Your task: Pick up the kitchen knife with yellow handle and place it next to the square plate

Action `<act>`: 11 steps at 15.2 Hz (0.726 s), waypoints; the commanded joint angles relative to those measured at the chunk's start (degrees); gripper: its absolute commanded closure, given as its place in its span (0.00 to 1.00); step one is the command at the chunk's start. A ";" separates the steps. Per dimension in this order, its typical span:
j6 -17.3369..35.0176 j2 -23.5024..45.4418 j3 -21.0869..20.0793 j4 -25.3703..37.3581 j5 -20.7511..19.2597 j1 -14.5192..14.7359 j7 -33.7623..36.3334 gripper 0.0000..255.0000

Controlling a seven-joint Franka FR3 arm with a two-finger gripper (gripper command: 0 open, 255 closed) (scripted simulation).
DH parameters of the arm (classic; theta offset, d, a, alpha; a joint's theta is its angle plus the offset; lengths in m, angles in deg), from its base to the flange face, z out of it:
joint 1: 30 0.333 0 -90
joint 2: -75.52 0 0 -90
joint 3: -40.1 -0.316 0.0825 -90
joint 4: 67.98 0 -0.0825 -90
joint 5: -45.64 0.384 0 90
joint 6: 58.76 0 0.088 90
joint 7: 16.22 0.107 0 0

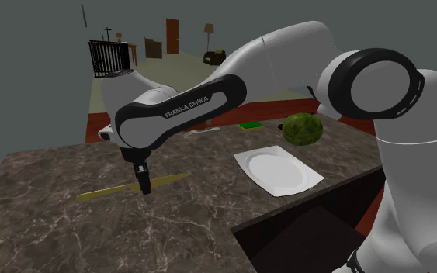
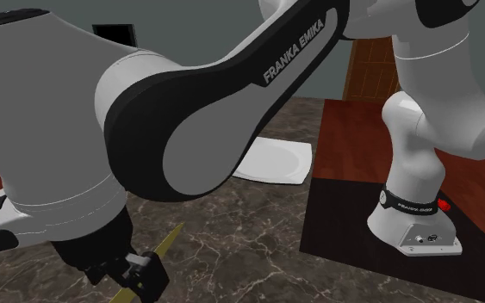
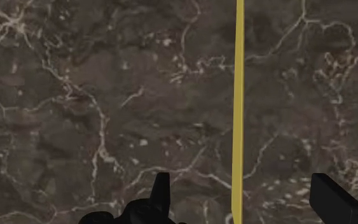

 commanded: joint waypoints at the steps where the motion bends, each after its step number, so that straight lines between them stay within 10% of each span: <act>1: 0.03 -0.01 0.00 -0.04 0.00 0.00 0.00 0.00; 3: 0.02 -0.01 0.00 -0.02 0.00 0.00 0.00 0.00; 4: 0.02 -0.01 0.00 -0.02 0.00 0.00 0.00 1.00; 11: 0.02 -0.01 0.00 -0.02 0.00 0.00 0.00 1.00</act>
